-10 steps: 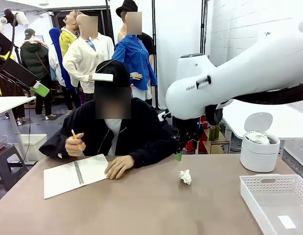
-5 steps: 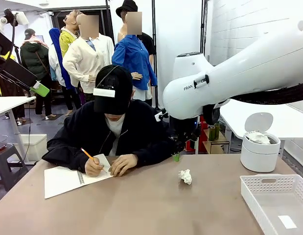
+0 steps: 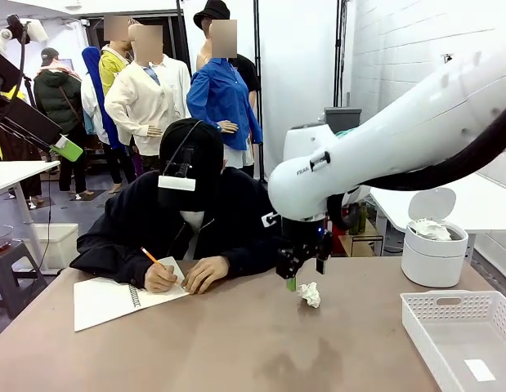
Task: Sort the paper based on its condition.
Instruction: If a person hands you a paper, place it in the Organizing basket , and if it's crumpled, put it in the Trash can.
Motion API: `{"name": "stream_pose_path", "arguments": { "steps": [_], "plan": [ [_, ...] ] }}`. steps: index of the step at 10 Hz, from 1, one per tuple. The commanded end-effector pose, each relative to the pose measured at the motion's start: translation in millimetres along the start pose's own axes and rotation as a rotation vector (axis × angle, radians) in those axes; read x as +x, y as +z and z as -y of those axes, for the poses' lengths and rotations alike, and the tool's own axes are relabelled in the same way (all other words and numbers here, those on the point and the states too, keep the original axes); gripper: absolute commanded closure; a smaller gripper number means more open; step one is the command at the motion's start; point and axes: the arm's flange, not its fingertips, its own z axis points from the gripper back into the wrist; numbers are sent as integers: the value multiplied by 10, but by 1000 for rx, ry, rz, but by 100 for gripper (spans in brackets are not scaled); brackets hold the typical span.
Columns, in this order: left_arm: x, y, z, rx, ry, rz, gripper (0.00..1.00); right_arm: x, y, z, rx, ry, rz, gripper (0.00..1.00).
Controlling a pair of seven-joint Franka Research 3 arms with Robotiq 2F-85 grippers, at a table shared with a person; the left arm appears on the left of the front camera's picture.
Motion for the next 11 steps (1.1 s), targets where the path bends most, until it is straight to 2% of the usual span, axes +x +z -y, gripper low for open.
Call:
{"name": "stream_pose_path", "arguments": {
  "steps": [1, 3, 7, 9, 11],
  "plan": [
    [0, 5, -4, 3, 1, 0, 0, 162, -140, -75, -34, -41, -33, 0],
    [0, 5, -4, 3, 1, 0, 0, 229, -297, -1, -87, -100, -34, 0],
    [0, 5, -4, 3, 1, 0, 0, 418, -644, 324, -45, -167, -89, 0],
    [0, 5, -4, 3, 1, 0, 0, 528, -840, 464, 9, -177, -88, 0],
    [0, 5, -4, 3, 1, 0, 0, 586, -874, 500, 8, -193, -78, 0]
  ]
}}
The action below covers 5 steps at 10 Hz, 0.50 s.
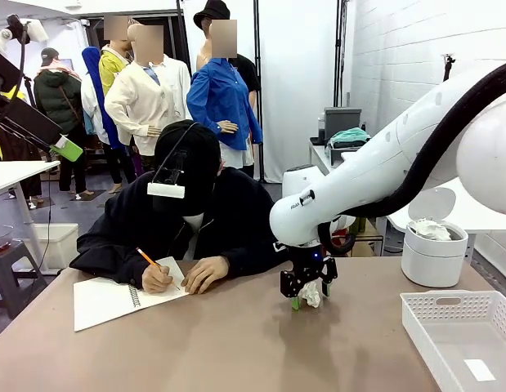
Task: Sort the paper based on its condition.
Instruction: If a person hands you a paper, place it in the Organizing basket , and if it's crumpled, put it in the Trash can.
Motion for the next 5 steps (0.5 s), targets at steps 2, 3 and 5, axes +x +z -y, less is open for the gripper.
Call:
{"name": "stream_pose_path", "arguments": {
  "steps": [2, 3, 5],
  "plan": [
    [0, 5, -4, 3, 1, 0, 0, 0, 0, 0, 0, 0, 0, 0],
    [0, 5, -4, 3, 1, 0, 0, 0, 0, 0, 0, 0, 0, 0],
    [0, 5, -4, 3, 1, 0, 0, 0, 0, 0, 0, 0, 0, 0]
  ]
}}
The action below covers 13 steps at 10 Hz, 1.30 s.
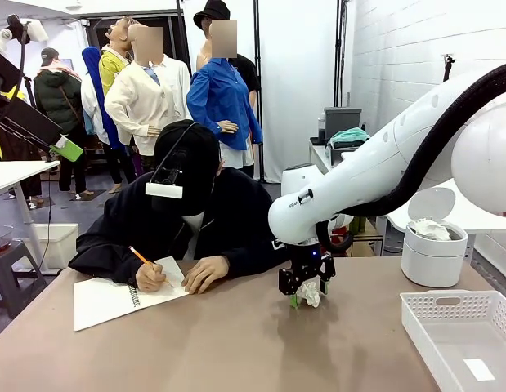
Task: Sort the paper based on its condition.
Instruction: If a person hands you a paper, place it in the Organizing basket , and if it's crumpled, put it in the Trash can.
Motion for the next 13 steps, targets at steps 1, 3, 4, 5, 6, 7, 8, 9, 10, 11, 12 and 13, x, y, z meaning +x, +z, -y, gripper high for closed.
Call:
{"name": "stream_pose_path", "arguments": {
  "steps": [1, 3, 4, 5, 6, 7, 8, 9, 10, 11, 12, 13],
  "plan": [
    [0, 5, -4, 3, 1, 0, 0, -27, -25, 6, 0, -1, -5, 0],
    [0, 5, -4, 3, 1, 0, 0, -27, -25, 6, 0, -1, -5, 0],
    [0, 5, -4, 3, 1, 0, 0, -2, -4, -1, 0, 0, -1, 20],
    [0, 5, -4, 3, 1, 0, 0, -12, -1, 2, 5, -13, -5, 40],
    [0, 5, -4, 3, 1, 0, 0, -3, -4, -1, 0, 0, -1, 40],
    [0, 5, -4, 3, 1, 0, 0, -3, -4, -1, 0, 0, -1, 40],
    [0, 5, -4, 3, 1, 0, 0, -3, -4, -1, 0, 0, -1, 40],
    [0, 5, -4, 3, 1, 0, 0, -3, -4, -1, 0, 0, -1, 40],
    [0, 5, -4, 3, 1, 0, 0, -3, -4, -1, 0, 0, -1, 40],
    [0, 5, -4, 3, 1, 0, 0, -3, -4, -1, 0, 0, -1, 40],
    [0, 5, -4, 3, 1, 0, 0, 9, 46, -36, -1, 5, 8, 40],
    [0, 5, -4, 3, 1, 0, 0, -14, 56, -24, 2, 15, 6, 40]
  ]
}}
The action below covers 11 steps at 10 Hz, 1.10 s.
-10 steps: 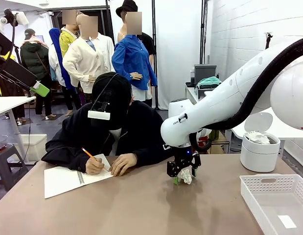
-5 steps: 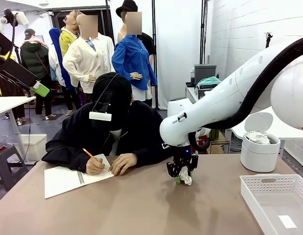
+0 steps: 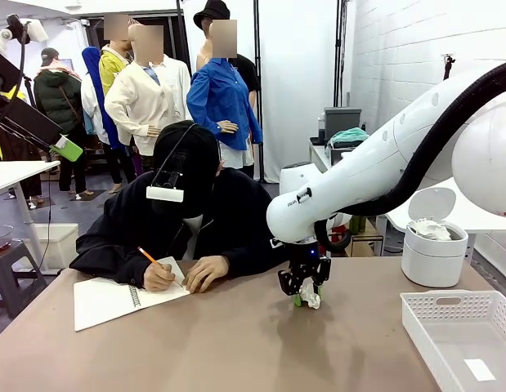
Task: Sort the paper based on its condition.
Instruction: If a person hands you a paper, place it in the Organizing basket , and if it's crumpled, put it in the Trash can.
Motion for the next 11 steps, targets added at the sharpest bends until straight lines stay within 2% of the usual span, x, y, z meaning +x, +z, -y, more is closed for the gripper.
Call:
{"name": "stream_pose_path", "arguments": {
  "steps": [1, 2, 4, 6, 9, 11],
  "plan": [
    [0, 5, -4, 3, 1, 0, 0, -32, 5, 32, 13, 8, -4, 57],
    [0, 5, -4, 3, 1, 0, 0, -26, 14, 38, 1, -22, -14, 64],
    [0, 5, -4, 3, 1, 0, 0, -63, 141, 131, 5, -29, -27, 64],
    [0, 5, -4, 3, 1, 0, 0, -127, 484, 418, -15, -20, -44, 64],
    [0, 5, -4, 3, 1, 0, 0, -264, 1092, 1192, 24, -19, -47, 64],
    [0, 5, -4, 3, 1, 0, 0, -204, 1236, 1779, -25, -103, -67, 64]
  ]
}}
